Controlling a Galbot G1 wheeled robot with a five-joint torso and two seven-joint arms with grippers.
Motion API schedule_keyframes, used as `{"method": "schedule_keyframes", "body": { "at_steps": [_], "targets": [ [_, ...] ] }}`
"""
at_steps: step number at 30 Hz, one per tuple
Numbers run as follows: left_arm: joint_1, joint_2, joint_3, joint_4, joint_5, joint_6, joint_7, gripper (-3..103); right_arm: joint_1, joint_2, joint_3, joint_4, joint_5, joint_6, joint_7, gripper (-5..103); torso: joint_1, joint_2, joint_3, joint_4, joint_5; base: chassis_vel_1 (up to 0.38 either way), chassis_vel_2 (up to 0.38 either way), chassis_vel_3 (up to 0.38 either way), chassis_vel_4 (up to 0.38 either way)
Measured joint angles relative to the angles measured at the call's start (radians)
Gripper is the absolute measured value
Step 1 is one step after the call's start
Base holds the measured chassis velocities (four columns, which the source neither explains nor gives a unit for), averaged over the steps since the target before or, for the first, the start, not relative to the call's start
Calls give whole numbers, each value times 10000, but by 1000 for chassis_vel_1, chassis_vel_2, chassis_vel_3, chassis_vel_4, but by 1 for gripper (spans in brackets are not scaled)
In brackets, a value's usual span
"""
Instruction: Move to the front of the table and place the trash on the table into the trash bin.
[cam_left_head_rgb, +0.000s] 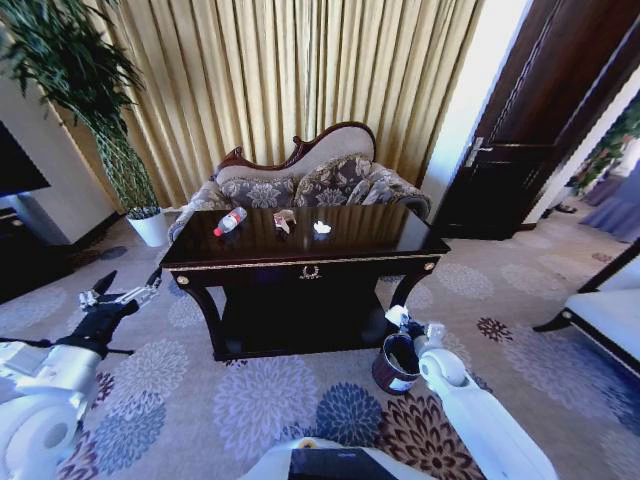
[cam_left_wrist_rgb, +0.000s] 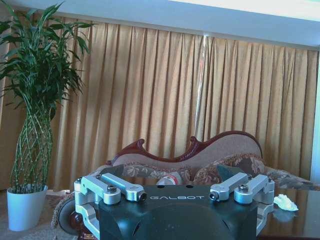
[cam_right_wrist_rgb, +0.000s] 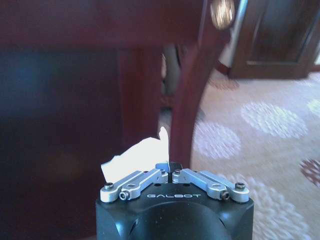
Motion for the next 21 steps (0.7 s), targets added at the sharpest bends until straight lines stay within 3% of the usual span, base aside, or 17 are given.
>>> {"method": "schedule_keyframes", "body": {
  "at_steps": [8, 17, 19, 21],
  "targets": [
    [90, 19, -45, -8, 7, -110, 44, 100, 1642, 392, -28, -3458, -1240, 723, -573, 0, 0, 1, -1, -2, -2, 0, 0, 0, 0],
    [126, -37, -61, -38, 29, -149, 63, 100, 1997, 596, -8, -4363, -2077, 1031, -780, -3, -1, 1, -1, -2, -1, 0, 0, 0, 0],
    [155, -51, -69, -38, 29, -177, 77, 100, 1997, 610, -8, -4398, -2236, 1030, -848, 1, -1, 1, -2, -1, -1, 0, 0, 0, 0],
    [210, -76, -87, -37, 41, -227, 133, 100, 1997, 636, -2, -4426, -2432, 1030, -906, 12, -1, 1, -2, -1, 0, 0, 0, 0, 0]
  ]
}}
